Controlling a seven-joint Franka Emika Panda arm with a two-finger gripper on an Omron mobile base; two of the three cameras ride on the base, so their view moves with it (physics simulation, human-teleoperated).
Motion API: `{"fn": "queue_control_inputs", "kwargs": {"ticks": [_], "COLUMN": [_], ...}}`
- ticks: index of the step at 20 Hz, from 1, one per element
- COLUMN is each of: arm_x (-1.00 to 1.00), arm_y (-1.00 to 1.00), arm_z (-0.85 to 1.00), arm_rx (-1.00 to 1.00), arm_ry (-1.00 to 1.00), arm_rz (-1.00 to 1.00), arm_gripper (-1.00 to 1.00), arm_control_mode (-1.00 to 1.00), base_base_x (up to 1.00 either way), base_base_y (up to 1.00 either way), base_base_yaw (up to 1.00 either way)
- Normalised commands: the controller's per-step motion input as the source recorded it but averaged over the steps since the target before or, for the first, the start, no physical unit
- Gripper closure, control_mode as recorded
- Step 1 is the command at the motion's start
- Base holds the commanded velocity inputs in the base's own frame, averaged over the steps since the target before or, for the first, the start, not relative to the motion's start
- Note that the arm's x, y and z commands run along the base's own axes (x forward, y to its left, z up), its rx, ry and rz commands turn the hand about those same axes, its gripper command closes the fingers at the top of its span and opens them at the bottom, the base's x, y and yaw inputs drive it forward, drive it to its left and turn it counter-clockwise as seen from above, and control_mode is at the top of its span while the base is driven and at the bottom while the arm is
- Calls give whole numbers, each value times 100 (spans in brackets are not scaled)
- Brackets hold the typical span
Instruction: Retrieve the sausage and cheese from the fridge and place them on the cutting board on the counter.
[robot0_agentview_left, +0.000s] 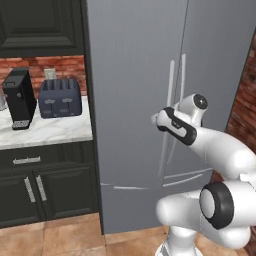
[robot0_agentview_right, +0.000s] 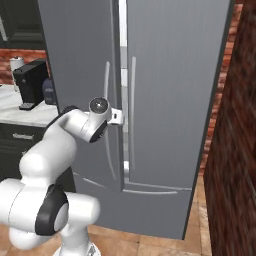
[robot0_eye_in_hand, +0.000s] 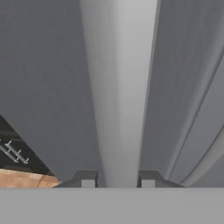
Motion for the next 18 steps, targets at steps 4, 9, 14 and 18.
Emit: {"fn": "queue_control_inputs", "kwargs": {"ticks": [4, 9, 14, 18], "arm_x": [-12, -18, -30, -32], "arm_y": [10, 19, 31, 31], "arm_z": [28, 21, 17, 19], "arm_rx": [0, 0, 0, 0], "arm_ry": [0, 0, 0, 0], "arm_rz": [0, 1, 1, 1], "arm_gripper": [100, 100, 100, 100], "arm_control_mode": [-100, -100, -100, -100], "base_base_x": [0, 0, 0, 0], "base_base_y": [0, 0, 0, 0], "base_base_yaw": [0, 0, 0, 0]}}
